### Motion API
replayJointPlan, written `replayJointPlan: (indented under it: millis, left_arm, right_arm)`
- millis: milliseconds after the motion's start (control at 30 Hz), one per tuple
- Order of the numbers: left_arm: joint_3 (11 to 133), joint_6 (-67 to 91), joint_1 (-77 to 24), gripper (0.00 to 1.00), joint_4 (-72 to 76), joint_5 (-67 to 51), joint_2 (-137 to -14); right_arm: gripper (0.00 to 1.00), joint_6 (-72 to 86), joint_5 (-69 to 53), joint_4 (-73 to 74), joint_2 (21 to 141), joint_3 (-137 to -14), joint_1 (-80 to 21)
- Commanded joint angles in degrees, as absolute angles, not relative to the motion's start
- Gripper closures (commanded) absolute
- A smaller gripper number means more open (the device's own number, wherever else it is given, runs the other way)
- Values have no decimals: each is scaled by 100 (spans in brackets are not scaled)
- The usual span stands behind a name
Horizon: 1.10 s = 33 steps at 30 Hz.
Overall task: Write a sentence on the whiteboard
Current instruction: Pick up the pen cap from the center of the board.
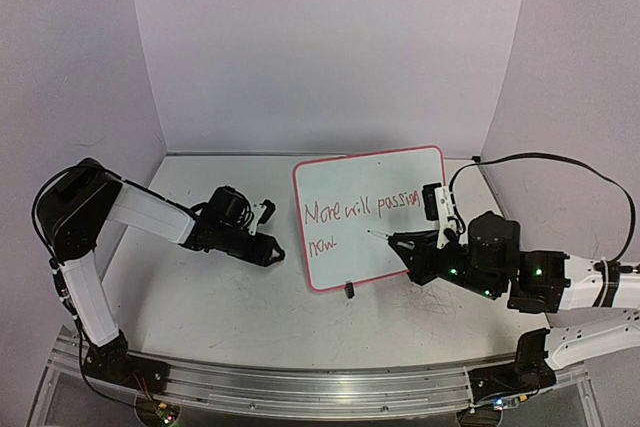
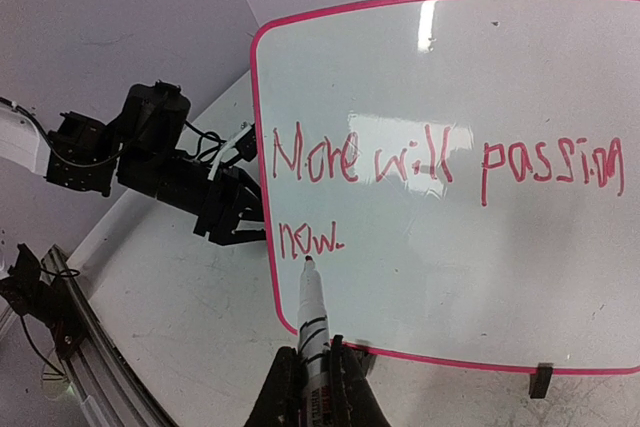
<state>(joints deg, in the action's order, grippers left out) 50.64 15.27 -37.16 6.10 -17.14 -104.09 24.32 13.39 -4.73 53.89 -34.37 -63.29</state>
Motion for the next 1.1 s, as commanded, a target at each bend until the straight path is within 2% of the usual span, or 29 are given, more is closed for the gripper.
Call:
replayJointPlan:
  millis: [0, 300, 367, 667, 800, 900, 1067]
  left_arm:
    - [4961, 1334, -3849, 43, 638, -1778, -10325]
    - [4450, 1464, -4090, 52, 603, -1164, -10042]
    - [4466, 1464, -4133, 52, 569, -921, -10059]
    - [4890, 1600, -4437, 66, 165, 206, -10511]
    - [5015, 1577, -4636, 74, 35, 490, -10647]
    - [4970, 1696, -4684, 86, -166, 670, -10591]
    - [4616, 2025, -4685, 97, -416, 812, -9950]
  right_arm:
    - [100, 2458, 1358, -694, 5399, -3622, -6318]
    - [100, 2409, 1344, -737, 5631, -3735, -6314]
    - [100, 2424, 1331, -754, 5625, -3720, -6315]
    - [100, 2470, 1331, -765, 5571, -3666, -6316]
    - [100, 2453, 1374, -764, 5560, -3657, -6315]
    - [100, 2424, 1402, -756, 5577, -3689, -6312]
    - [100, 2392, 1392, -756, 5606, -3724, -6316]
